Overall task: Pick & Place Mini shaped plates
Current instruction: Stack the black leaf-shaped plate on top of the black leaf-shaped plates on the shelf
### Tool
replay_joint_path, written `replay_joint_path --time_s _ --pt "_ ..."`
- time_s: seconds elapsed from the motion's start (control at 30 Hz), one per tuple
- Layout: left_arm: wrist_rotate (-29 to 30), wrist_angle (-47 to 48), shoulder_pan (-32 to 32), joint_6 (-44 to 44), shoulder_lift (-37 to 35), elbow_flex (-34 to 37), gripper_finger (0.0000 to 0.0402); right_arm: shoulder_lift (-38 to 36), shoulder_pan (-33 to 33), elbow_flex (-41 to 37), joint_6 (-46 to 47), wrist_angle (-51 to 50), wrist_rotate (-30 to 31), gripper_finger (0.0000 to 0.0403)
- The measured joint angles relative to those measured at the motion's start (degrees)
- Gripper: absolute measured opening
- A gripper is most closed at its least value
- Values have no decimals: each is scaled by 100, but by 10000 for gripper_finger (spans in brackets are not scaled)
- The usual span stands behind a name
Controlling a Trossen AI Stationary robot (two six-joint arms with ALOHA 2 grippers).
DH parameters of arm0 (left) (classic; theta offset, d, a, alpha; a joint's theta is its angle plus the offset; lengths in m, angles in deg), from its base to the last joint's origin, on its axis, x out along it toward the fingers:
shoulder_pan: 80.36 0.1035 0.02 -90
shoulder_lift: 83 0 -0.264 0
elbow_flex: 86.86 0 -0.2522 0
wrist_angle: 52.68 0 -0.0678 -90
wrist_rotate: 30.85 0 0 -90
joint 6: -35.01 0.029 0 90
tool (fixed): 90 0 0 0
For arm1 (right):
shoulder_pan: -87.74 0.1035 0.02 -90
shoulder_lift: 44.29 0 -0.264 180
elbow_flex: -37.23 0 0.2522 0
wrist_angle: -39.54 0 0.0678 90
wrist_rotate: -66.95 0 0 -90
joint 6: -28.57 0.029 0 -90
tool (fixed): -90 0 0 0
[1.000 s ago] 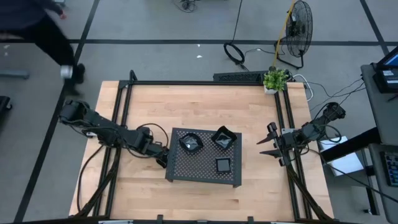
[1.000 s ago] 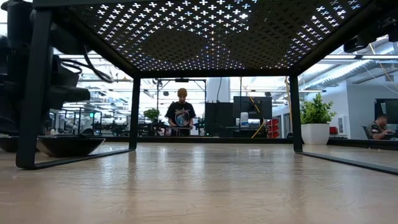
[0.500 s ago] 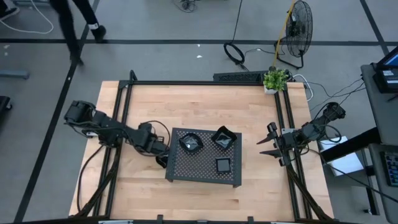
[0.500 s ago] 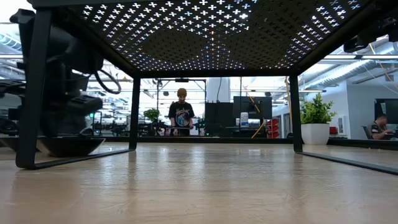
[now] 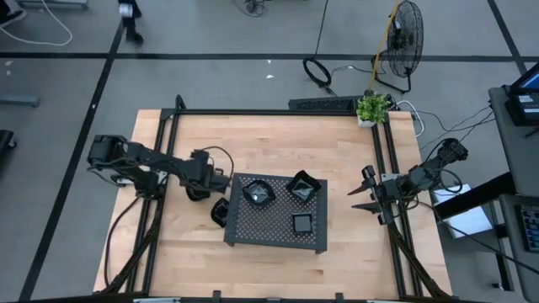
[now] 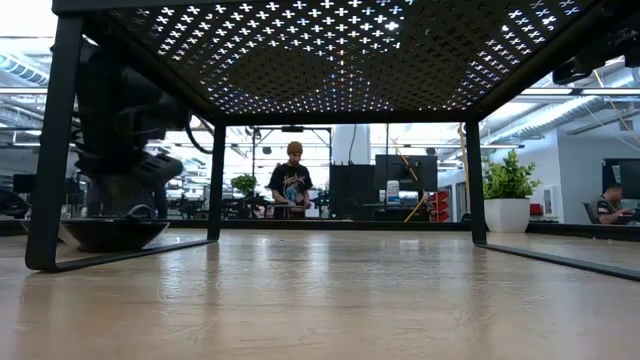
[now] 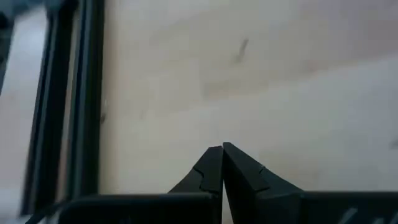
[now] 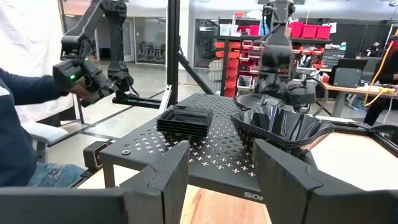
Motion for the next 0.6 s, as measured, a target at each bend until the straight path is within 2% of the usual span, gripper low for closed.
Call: replay_joint_path --time_s 0.17,0.23,0.3,0.47,0.6 --pt "-1451 18 80 490 -761 2 7 0 -1 2 0 2 0 165" --pt "-2101 -26 -19 439 -987 2 4 2 0 0 -1 0 0 165" --pt "-2508 -98 -181 305 -1109 2 6 0 -1 0 -2 2 0 165" --pt "-2648 -227 -603 -187 -1061 48 4 0 0 2 0 0 0 165" --pt "-2655 -688 -742 -553 -1037 383 3 0 -1 0 0 2 0 165"
